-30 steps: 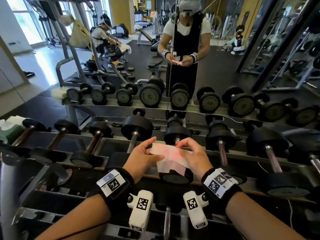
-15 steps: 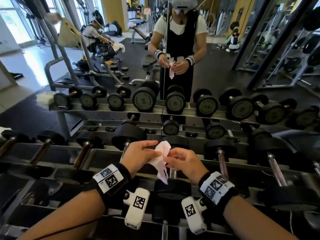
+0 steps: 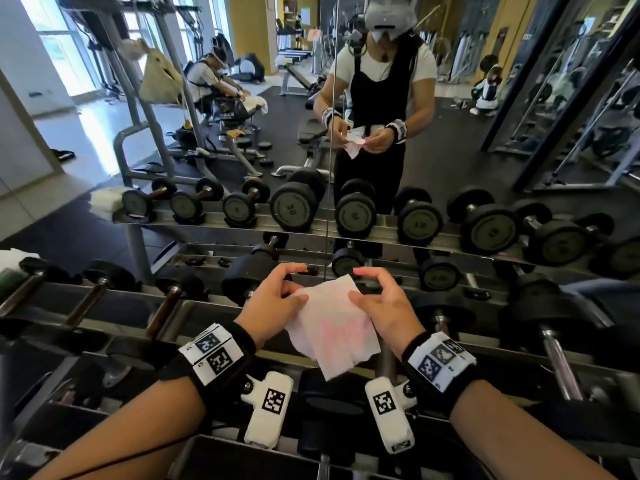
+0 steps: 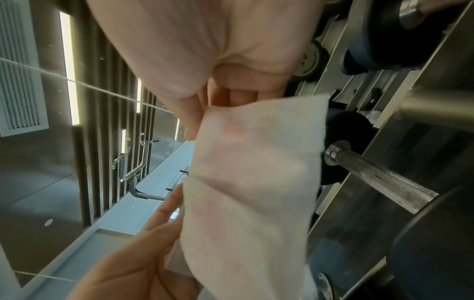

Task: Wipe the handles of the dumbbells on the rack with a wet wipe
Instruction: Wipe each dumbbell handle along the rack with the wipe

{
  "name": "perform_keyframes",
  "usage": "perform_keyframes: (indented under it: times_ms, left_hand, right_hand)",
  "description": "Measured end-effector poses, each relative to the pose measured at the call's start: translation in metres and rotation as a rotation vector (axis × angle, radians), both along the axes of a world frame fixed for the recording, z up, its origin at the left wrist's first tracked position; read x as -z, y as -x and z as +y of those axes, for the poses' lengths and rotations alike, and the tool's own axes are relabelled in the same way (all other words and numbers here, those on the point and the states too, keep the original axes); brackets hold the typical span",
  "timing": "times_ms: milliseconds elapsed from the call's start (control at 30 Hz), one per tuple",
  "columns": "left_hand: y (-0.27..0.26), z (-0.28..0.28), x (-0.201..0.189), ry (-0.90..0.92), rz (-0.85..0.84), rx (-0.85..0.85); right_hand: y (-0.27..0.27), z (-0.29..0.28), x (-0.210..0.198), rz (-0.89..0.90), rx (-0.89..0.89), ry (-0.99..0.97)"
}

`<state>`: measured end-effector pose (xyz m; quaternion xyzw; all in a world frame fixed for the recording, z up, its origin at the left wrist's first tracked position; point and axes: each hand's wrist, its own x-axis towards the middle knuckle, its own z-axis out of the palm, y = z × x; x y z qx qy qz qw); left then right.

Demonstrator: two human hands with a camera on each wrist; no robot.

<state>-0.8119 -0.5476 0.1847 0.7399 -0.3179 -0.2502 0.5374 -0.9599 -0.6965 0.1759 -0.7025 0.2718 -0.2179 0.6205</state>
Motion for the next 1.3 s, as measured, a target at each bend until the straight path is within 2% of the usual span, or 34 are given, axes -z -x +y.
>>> perform_keyframes:
  times_ms: [133,267,400,533,667,833,933,1000,1167,1300]
  left_hand:
    - [0.006,-0.005,0.015,0.049,0.0,-0.095]
    - [0.013,-0.009,0.023,0.128,-0.012,-0.13]
    - [0.021,-0.008,0.029,0.003,-0.183,-0.06]
    - [0.03,-0.007,0.04,-0.231,-0.359,0.007]
    - [0.029,-0.013,0.05,-0.137,-0.225,-0.033]
    - [0.037,-0.015,0.06,-0.057,-0.09,0.161]
    - [0.037,-0.015,0.069,-0.053,-0.025,0.137]
    - [0.036,-0.013,0.076,-0.075,0.002,0.134]
    - [0.039,0.0,0.104,-0.156,-0.02,0.21]
    - [0.047,0.007,0.129,-0.224,-0.035,0.202]
  right_hand:
    - [0.007,-0.001,-0.006,-0.043,-0.185,0.006]
    - [0.004,-0.005,-0.006,0.125,-0.286,0.118]
    - [-0.003,-0.008,0.0,0.136,-0.238,0.161]
    - [-0.005,-0.007,0.009,0.088,-0.161,0.17]
    - [-0.004,-0.01,0.01,0.174,-0.123,0.343]
    - [-0.004,-0.013,0.004,0.167,-0.123,0.409]
    - [-0.006,-0.017,0.01,0.225,-0.086,0.597]
    - [-0.003,-0.021,0.019,0.261,-0.082,0.653]
    - [0.018,-0.02,0.06,0.324,-0.143,0.369]
    - [0.028,-0.013,0.09,0.369,-0.139,0.337]
